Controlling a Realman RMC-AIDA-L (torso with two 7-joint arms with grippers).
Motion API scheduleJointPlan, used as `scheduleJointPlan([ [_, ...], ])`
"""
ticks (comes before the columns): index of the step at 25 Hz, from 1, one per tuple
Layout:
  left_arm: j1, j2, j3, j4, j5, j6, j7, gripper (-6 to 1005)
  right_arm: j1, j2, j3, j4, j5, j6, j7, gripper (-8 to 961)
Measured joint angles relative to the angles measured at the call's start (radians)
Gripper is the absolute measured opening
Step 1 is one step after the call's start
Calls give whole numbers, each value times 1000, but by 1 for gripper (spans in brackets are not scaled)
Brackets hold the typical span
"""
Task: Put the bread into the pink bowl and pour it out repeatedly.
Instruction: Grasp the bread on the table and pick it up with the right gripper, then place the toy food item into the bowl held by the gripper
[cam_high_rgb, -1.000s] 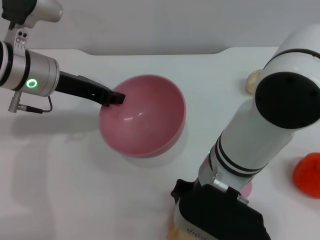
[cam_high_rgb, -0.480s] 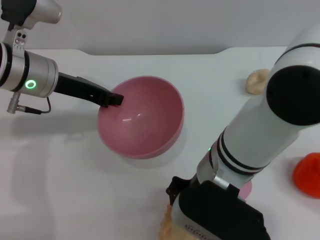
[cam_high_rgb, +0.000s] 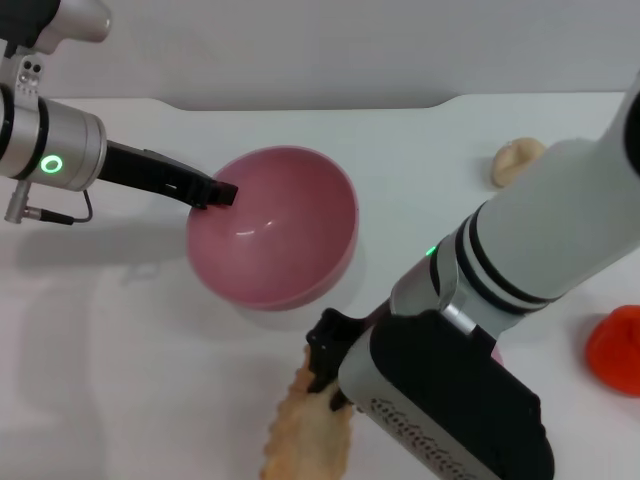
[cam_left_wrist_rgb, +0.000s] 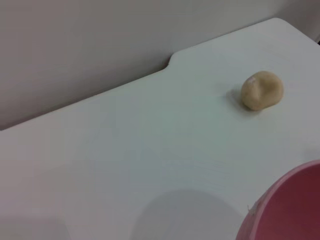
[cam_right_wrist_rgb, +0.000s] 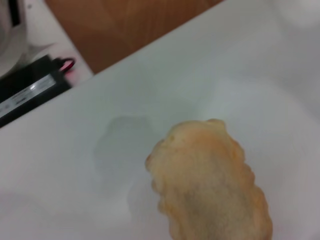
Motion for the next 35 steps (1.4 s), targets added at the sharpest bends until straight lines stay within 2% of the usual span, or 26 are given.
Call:
scheduleJointPlan([
  [11,-2,23,-3,-31,1,-18,-4,44,-45,5,19,-101,73,9,0,138],
  [19,5,25,-3,-37,1,-31,-4,44,-76,7,64,-165,144,9,1,139],
  [27,5,18,3,-40,1,-39,5,44,-98,6,185,-186,288,-17,-6,130],
  [35,0,17,7,-40,1,-61,12,44,-140,5,316,-198,430,-102,-32,125],
])
